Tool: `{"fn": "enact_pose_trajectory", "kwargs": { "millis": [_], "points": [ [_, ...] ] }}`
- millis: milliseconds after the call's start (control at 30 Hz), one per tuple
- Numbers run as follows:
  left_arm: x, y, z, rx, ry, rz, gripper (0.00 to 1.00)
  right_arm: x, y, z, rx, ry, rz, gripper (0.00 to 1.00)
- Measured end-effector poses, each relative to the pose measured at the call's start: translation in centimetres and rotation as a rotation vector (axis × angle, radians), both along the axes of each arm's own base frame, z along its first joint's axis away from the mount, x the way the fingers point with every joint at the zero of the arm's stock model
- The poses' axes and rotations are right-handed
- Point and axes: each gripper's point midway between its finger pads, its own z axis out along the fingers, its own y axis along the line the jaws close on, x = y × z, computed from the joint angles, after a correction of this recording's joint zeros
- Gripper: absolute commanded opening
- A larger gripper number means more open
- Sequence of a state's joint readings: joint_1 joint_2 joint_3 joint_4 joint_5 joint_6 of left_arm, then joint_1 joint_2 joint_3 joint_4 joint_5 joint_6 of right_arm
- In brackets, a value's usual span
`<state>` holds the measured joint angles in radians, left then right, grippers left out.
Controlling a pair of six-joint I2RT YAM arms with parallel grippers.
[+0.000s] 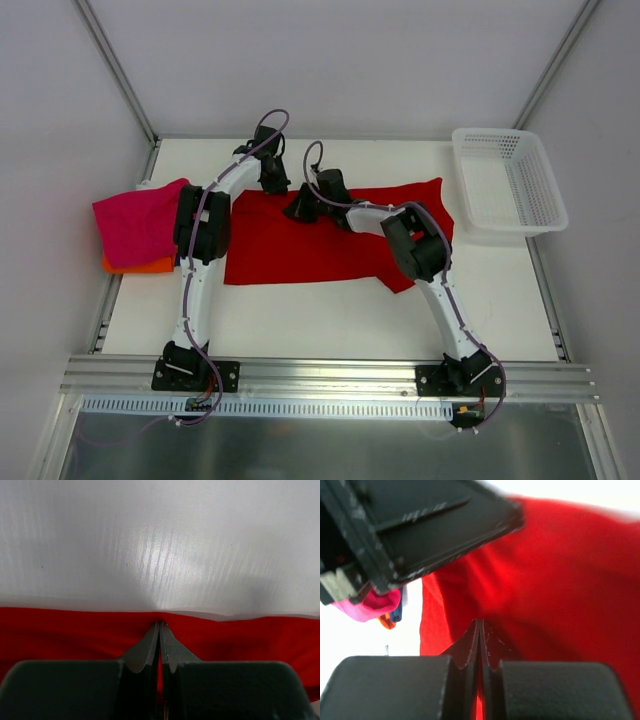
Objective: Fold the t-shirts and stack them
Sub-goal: Fold the tshirt
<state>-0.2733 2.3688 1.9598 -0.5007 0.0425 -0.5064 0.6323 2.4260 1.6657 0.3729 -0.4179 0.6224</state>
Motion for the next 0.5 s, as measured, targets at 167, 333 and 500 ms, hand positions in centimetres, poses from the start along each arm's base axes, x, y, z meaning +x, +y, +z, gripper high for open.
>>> {"fn": "enact_pose_trajectory", "kwargs": {
  "millis": [167, 333, 500],
  "points": [
    [0.0, 0.0, 0.0, 0.000, 0.000, 0.000, 0.00, -1.9, 1.1, -0.4, 0.018, 0.013, 0.036, 0.01],
    [0.0, 0.0, 0.0, 0.000, 0.000, 0.000, 0.00, -4.3, 1.1, -0.4, 0.029, 0.035, 0.067, 0.01],
    [0.0, 0.0, 0.0, 0.000, 0.000, 0.000, 0.00, -7.4, 0.9, -0.3, 0.035, 0.051, 0.110, 0.00]
  ]
}}
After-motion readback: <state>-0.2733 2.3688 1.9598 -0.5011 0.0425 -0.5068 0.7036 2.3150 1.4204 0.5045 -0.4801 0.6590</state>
